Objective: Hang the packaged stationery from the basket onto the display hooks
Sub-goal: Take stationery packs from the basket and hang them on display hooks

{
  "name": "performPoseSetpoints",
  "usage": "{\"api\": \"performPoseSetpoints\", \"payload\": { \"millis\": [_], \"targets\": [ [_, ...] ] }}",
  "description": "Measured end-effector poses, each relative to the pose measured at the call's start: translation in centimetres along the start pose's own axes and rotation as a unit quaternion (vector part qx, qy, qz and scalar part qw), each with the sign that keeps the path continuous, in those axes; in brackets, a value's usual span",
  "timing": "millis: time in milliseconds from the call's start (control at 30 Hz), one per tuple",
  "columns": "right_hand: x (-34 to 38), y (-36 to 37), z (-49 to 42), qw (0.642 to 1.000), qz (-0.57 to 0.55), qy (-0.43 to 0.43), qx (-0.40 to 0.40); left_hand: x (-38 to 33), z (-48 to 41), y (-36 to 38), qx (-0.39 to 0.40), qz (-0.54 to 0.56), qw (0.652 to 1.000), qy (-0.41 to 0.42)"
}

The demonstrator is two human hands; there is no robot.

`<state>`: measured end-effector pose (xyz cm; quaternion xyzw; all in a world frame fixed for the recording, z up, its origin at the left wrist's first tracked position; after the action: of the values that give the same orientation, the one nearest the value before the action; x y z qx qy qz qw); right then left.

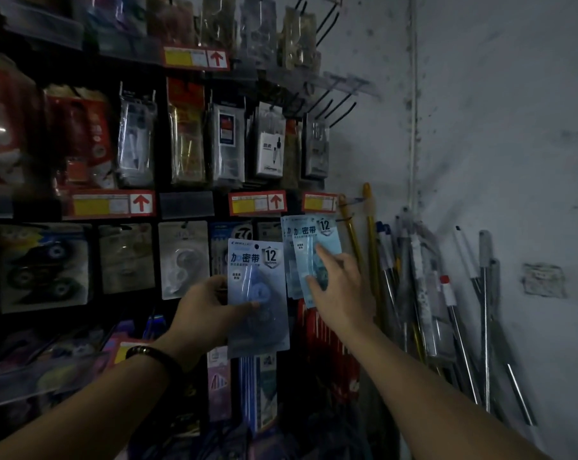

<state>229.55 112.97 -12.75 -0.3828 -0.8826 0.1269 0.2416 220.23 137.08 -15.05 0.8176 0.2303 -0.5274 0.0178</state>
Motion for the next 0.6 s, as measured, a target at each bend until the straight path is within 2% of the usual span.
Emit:
{"api": "performPoseSetpoints", "payload": {
  "millis": [200,600],
  "targets": [
    [-0.4,-0.3,0.2,1.000,-0.008,-0.005,-0.029,-0.2,-0.1,0.4,0.010,0.003,1.000,0.001],
    [-0.2,0.8,-1.7,1.000,-0.001,-0.024,0.005,-0.4,-0.3,0.1,0.019,-0.003,1.000,0.011]
  ]
}}
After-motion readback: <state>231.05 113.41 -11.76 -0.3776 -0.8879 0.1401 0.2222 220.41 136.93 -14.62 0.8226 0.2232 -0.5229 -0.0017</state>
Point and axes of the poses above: each hand's wrist, its own z-axis away from the middle knuckle, its own y-axis out of the palm, x = y × z, the point moved 10 cm from there along -z, towards the middle knuckle, and after that the axes turned 3 degrees about -y, right-handed, at the moved point
